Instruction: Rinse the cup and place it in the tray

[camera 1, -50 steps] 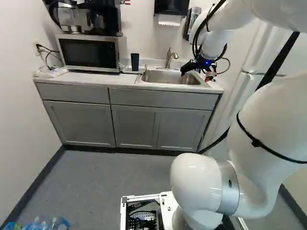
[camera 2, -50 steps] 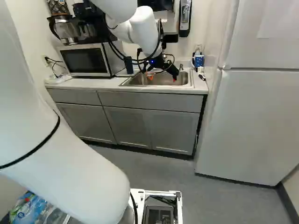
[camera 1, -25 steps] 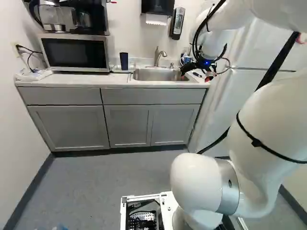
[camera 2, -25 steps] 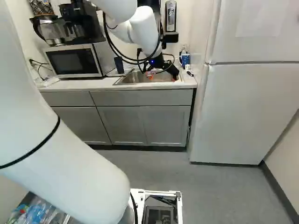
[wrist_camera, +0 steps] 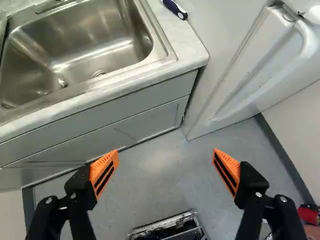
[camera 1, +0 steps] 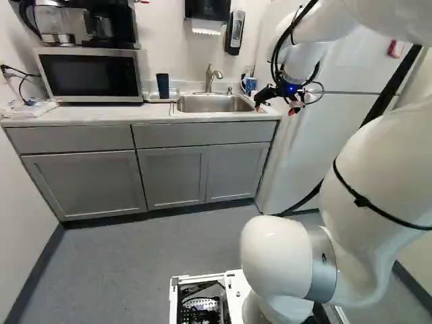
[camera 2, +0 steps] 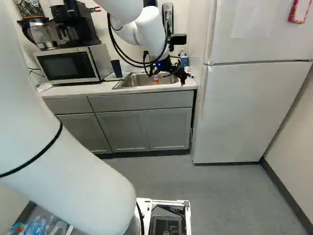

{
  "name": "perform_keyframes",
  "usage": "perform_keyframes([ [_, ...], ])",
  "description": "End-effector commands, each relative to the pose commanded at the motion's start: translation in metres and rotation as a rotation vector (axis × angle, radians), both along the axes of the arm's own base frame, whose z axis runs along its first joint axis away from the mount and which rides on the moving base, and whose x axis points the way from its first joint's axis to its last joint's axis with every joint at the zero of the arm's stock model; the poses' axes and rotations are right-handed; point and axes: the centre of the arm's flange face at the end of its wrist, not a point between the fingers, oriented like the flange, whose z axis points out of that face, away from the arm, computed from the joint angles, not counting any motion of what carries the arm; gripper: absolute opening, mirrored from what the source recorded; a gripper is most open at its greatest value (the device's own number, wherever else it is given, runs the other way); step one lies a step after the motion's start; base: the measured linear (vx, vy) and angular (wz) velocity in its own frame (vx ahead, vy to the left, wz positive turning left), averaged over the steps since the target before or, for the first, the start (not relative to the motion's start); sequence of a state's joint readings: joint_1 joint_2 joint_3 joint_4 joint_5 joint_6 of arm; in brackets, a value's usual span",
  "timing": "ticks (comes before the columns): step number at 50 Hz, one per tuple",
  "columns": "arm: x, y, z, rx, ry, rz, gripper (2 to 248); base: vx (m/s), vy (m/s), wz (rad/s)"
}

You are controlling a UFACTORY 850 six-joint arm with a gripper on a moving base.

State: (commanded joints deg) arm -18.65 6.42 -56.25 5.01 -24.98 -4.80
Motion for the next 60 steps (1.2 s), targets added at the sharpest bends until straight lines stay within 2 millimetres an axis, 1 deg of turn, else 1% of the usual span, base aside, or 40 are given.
perform_keyframes([
  [33, 0.000, 0.001, -0.002, -0.002, -0.004, 0.001, 247, 0.000, 0.001, 0.004],
  [46, -0.001, 0.004, -0.009, -0.007, -0.015, 0.006, 247, 0.000, 0.000, 0.000],
  [60, -0.002, 0.010, -0.020, -0.017, -0.035, 0.014, 247, 0.000, 0.000, 0.000],
])
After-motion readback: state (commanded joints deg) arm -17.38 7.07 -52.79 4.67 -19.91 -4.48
